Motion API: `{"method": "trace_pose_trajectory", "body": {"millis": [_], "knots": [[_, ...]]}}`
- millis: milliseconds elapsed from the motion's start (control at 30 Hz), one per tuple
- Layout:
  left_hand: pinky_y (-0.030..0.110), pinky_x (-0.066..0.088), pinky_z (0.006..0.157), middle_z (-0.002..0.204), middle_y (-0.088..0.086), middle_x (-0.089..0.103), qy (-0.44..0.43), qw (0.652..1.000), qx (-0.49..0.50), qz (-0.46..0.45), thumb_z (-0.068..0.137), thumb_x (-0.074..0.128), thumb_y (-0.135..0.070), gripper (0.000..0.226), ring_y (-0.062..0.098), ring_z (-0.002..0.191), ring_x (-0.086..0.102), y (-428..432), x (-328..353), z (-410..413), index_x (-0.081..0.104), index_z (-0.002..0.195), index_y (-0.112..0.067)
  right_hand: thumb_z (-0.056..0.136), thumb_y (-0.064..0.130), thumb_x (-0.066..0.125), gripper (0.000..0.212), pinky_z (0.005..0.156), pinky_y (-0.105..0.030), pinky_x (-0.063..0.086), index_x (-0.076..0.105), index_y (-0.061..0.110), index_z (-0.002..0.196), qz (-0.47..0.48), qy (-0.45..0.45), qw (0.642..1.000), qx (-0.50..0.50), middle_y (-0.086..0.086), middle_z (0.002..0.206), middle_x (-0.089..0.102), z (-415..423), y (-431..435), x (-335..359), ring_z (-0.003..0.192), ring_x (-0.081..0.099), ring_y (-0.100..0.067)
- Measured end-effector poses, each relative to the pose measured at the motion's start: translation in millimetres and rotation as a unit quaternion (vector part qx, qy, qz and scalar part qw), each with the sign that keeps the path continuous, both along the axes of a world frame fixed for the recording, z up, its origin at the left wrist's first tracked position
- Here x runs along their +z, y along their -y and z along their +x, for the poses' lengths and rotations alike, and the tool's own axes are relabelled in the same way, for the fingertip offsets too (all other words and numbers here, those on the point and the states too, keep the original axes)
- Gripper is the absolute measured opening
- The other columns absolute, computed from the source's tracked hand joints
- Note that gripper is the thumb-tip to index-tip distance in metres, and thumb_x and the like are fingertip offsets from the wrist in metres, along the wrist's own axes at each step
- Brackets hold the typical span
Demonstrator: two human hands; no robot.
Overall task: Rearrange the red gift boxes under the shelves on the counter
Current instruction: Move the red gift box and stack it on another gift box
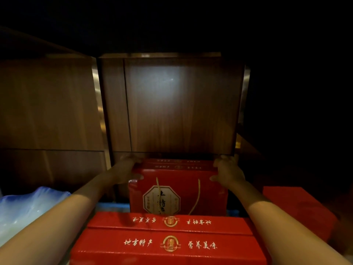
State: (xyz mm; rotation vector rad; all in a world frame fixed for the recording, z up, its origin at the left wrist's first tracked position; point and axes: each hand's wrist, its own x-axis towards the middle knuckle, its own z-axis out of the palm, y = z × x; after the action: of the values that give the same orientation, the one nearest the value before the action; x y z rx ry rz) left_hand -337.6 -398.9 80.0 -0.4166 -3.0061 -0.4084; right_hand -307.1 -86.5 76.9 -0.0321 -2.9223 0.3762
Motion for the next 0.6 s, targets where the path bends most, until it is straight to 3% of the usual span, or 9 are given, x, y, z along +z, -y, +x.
{"method": "trace_pose_trajectory", "body": {"millis": [133, 233, 333, 467, 600], "knots": [[0.034, 0.046, 0.100, 0.127, 0.013, 0.061, 0.012, 0.998, -0.006, 0.065, 0.078, 0.070, -0.027, 0.059, 0.024, 0.117, 0.057, 2.8, -4.2, -2.5, 0.048, 0.132, -0.020, 0.080, 0.026, 0.069, 0.053, 0.109, -0.042, 0.036, 0.051, 0.015, 0.129, -0.041, -0.010, 0.999, -0.028, -0.011, 0.148, 0.032, 1.9, -0.6, -5.3, 0.137, 0.027, -0.030], [0.031, 0.046, 0.100, 0.135, 0.012, 0.055, 0.023, 0.991, 0.030, 0.129, 0.078, 0.071, -0.021, 0.068, 0.026, 0.121, 0.056, 4.9, -7.6, 0.3, 0.043, 0.139, -0.016, 0.080, 0.021, 0.070, 0.050, 0.101, -0.043, 0.045, 0.051, 0.016, 0.126, -0.100, -0.008, 0.995, -0.025, -0.012, 0.142, 0.041, 3.0, 1.1, -6.6, 0.126, 0.046, -0.028], [0.039, 0.046, 0.103, 0.139, 0.013, 0.051, 0.042, 0.983, 0.041, 0.173, 0.075, 0.073, -0.019, 0.072, 0.029, 0.124, 0.053, 7.0, -7.0, 3.2, 0.042, 0.140, -0.017, 0.080, 0.018, 0.071, 0.054, 0.099, -0.041, 0.048, 0.049, 0.015, 0.130, -0.117, 0.004, 0.993, -0.028, -0.013, 0.136, 0.048, 3.4, 0.6, -5.7, 0.121, 0.052, -0.027], [0.036, 0.048, 0.101, 0.132, 0.010, 0.058, 0.028, 0.984, 0.050, 0.170, 0.076, 0.073, -0.016, 0.067, 0.026, 0.119, 0.057, 5.5, -5.7, 6.9, 0.046, 0.137, -0.017, 0.077, 0.016, 0.074, 0.064, 0.100, -0.036, 0.046, 0.045, 0.010, 0.133, -0.154, 0.023, 0.987, -0.033, -0.014, 0.141, 0.038, 4.8, -2.2, 2.0, 0.124, 0.048, -0.028], [0.031, 0.047, 0.098, 0.129, 0.012, 0.061, 0.010, 0.985, 0.076, 0.152, 0.076, 0.073, -0.019, 0.062, 0.024, 0.117, 0.059, 5.2, -4.5, 10.3, 0.050, 0.133, -0.014, 0.075, 0.017, 0.076, 0.065, 0.101, -0.038, 0.046, 0.046, 0.010, 0.133, -0.157, 0.048, 0.986, -0.028, -0.014, 0.140, 0.041, 8.7, 0.3, 7.5, 0.123, 0.049, -0.027]]}}
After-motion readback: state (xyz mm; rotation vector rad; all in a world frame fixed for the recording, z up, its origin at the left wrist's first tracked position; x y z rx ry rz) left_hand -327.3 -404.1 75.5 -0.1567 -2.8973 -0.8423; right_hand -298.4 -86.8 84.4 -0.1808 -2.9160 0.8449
